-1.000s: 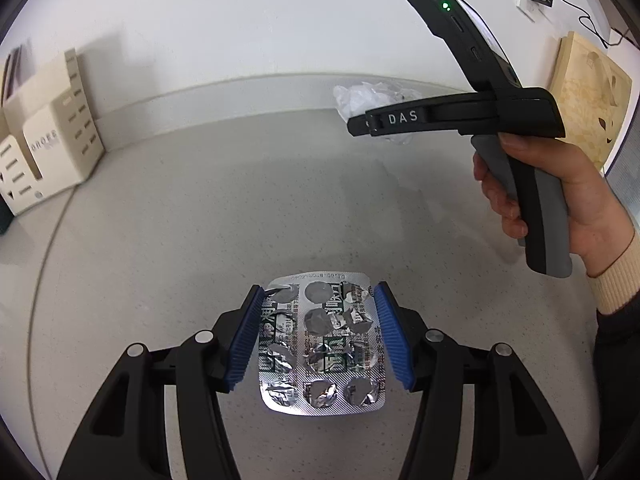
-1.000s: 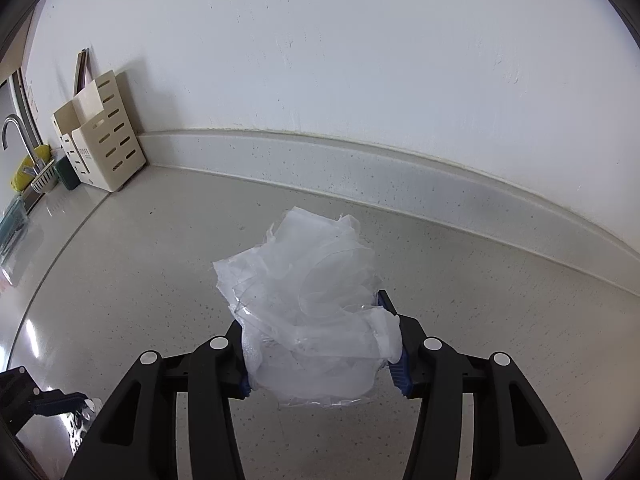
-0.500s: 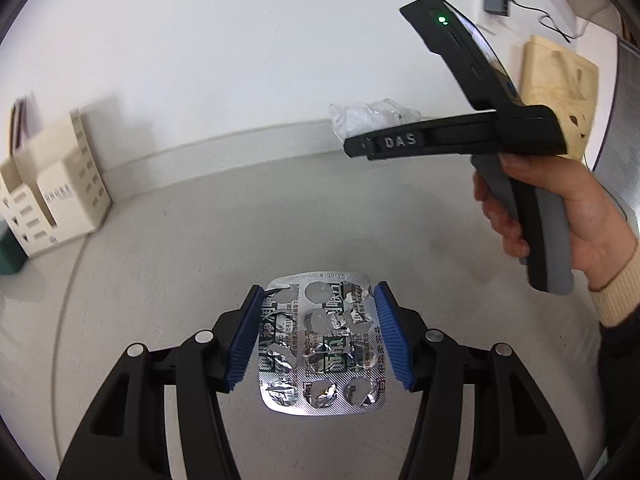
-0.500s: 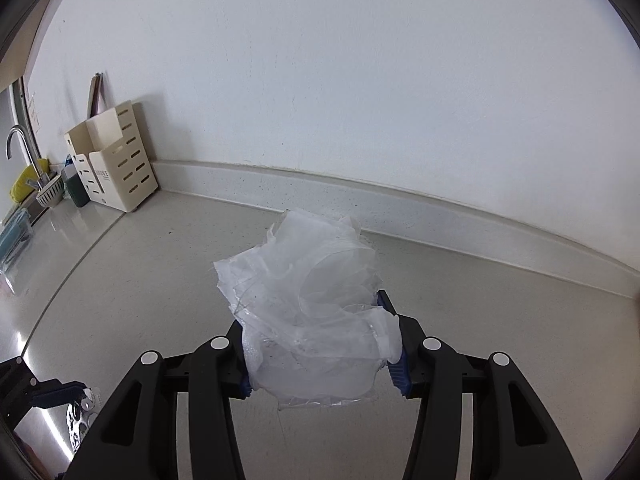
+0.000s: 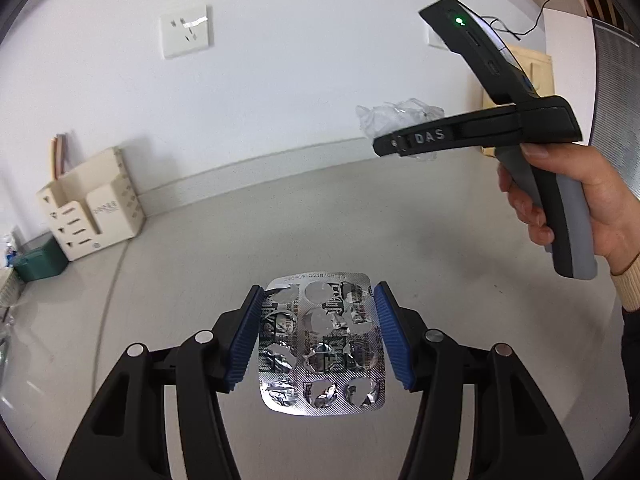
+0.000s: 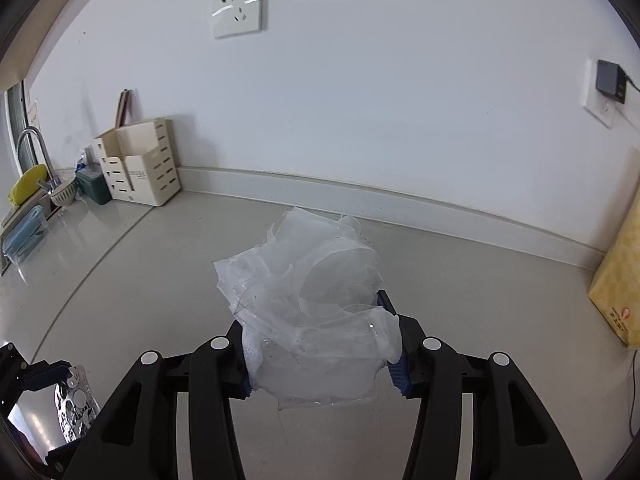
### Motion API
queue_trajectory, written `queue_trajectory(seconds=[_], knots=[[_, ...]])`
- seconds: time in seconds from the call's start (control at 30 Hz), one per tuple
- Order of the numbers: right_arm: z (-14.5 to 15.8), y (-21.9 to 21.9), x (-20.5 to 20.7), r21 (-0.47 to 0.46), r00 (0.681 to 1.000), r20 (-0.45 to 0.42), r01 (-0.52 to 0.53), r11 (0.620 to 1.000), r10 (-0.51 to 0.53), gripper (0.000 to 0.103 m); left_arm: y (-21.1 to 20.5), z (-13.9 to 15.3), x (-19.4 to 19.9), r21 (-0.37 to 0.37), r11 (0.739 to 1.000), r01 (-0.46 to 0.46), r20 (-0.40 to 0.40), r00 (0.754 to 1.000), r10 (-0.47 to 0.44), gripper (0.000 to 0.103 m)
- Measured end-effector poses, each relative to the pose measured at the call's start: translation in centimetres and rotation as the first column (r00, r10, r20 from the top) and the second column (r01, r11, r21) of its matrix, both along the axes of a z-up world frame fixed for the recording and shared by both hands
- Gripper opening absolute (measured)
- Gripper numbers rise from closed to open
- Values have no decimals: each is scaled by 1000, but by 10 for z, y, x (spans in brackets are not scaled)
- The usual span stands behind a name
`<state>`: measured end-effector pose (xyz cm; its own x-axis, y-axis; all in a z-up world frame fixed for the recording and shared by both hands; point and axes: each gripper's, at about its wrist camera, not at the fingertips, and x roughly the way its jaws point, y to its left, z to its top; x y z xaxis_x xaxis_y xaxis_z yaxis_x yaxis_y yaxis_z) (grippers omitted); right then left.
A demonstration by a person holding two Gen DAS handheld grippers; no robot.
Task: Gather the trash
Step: 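Carry the blister pack and clear bag down over the mesh wastebasket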
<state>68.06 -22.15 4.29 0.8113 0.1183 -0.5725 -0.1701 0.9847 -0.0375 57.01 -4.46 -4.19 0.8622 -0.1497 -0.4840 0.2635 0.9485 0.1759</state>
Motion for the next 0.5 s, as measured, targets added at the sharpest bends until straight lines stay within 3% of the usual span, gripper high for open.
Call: queue_trajectory(seconds=[0.5], knots=[[17, 36, -135, -73, 999, 46, 24, 997, -20, 53, 14, 8, -127, -43, 999, -11, 50, 999, 13, 56]])
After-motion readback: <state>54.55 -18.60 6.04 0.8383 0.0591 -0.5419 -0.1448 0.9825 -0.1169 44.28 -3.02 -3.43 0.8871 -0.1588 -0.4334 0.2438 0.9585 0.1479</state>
